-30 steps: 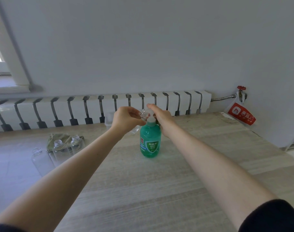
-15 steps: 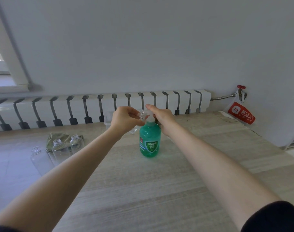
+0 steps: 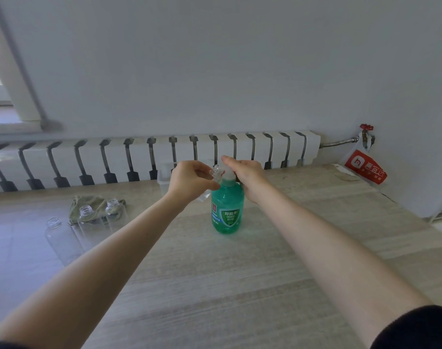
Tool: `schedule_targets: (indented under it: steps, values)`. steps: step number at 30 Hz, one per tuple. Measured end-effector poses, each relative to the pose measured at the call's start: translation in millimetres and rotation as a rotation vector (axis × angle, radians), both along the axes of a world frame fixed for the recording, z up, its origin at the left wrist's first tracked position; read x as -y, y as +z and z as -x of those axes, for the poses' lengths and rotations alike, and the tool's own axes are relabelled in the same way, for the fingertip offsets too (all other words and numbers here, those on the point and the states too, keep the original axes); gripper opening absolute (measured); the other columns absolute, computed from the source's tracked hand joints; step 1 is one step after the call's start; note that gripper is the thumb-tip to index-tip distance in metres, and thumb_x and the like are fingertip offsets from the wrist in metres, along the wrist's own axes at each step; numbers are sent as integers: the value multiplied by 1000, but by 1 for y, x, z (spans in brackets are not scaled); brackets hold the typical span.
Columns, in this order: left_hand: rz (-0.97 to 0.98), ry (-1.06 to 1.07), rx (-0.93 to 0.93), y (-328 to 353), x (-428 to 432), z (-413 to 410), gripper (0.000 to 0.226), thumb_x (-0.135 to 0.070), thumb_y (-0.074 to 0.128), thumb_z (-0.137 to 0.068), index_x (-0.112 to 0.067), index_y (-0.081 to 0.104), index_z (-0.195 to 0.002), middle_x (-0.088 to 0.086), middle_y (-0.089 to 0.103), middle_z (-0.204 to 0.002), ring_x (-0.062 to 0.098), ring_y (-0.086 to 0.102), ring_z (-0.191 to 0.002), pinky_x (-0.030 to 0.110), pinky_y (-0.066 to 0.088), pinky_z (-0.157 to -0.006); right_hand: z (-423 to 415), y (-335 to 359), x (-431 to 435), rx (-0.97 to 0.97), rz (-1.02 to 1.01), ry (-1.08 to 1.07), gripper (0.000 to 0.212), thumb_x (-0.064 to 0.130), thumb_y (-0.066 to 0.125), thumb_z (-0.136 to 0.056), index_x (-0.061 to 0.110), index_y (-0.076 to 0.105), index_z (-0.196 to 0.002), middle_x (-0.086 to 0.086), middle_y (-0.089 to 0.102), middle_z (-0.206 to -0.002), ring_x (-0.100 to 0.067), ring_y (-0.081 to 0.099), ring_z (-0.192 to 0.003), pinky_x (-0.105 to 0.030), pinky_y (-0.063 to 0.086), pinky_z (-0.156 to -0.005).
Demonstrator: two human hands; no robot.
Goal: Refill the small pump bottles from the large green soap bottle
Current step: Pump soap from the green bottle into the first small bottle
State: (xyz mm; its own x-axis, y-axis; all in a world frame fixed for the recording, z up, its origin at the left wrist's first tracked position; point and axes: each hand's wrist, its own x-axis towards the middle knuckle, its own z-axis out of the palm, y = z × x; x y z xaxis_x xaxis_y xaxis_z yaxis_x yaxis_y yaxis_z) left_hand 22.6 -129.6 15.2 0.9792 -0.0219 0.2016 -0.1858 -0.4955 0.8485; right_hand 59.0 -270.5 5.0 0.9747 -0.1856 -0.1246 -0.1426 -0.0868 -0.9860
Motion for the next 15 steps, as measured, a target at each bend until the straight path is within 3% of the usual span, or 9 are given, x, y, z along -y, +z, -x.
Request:
schedule_targets:
  steps: [8,11,13,15]
  values:
    - [16,-5,28,8,0,-1,31,-12,84,-66,-12,68,-92,-1,69,-83,9,64,-77,14,47,-66,10,13,-7,-84,-7,12,74,59,69,-69,15,55,-127,-4,60,-124,-22,55,-111,-39,44,-97]
    - [10,-6,34,11,-1,-2,32,-12,85,-65,-11,69,-93,0,70,-84,10,64,-78,13,45,-66,8,20,-3,-66,1,-24,63,52,65,-80,13,53,-128,-2,56,-126,-21,53,-112,-35,42,-97]
    - [6,-5,26,10,-1,-2,31,-12,84,-66,-12,69,-93,0,69,-85,9,63,-77,13,45,-65,3,26,-3,0,10,-62,50,52,49,-91,12,56,-120,-3,57,-119,-16,55,-96,-31,39,-86]
    - [4,-7,18,11,-1,-2,32,-11,84,-66,-11,69,-94,0,69,-85,10,64,-77,16,47,-68,-3,34,-7,54,87,-108,44,45,32,-99,12,56,-116,-6,57,-114,-16,57,-96,-28,38,-79]
